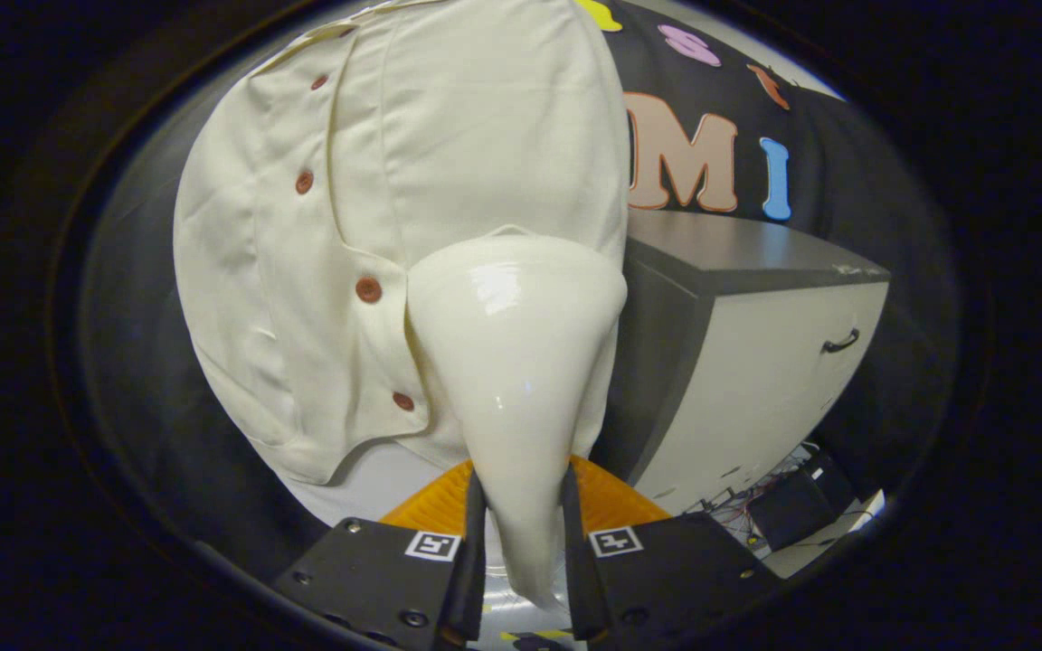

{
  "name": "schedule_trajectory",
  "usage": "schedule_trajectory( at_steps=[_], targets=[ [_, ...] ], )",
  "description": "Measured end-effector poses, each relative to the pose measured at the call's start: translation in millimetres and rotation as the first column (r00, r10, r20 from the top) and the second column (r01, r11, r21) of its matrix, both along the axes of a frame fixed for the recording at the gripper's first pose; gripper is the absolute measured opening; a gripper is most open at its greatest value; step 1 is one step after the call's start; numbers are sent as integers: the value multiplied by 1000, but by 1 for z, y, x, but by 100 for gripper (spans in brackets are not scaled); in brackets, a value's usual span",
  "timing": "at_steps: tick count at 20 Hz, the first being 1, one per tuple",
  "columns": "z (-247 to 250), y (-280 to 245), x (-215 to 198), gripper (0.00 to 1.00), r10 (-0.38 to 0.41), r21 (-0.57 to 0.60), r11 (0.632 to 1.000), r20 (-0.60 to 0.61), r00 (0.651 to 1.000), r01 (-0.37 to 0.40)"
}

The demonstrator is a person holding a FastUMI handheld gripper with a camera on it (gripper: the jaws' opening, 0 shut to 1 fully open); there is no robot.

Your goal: Iron the clothes twice with a garment steamer, once on the left side and once on the right side.

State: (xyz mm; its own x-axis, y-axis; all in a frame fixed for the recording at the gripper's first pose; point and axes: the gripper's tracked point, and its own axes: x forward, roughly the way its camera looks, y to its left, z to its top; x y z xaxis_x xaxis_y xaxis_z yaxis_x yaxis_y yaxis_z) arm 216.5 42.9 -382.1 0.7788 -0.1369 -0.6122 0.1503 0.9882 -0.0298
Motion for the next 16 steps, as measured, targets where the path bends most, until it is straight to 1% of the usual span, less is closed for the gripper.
schedule_trajectory(
  at_steps=[3, 7, 9, 12, 16],
  targets=[
    [-1, 0, -5, 37, -1, 38, 999, 23, 1000, 0],
    [16, -1, -15, 37, -27, 57, 998, 55, 998, 24],
    [37, -1, -22, 37, -23, 61, 998, 86, 996, 18],
    [72, -2, -34, 37, 5, 40, 999, 126, 992, -10],
    [127, -10, -52, 37, 9, 27, 1000, 183, 983, -14]
  ],
)
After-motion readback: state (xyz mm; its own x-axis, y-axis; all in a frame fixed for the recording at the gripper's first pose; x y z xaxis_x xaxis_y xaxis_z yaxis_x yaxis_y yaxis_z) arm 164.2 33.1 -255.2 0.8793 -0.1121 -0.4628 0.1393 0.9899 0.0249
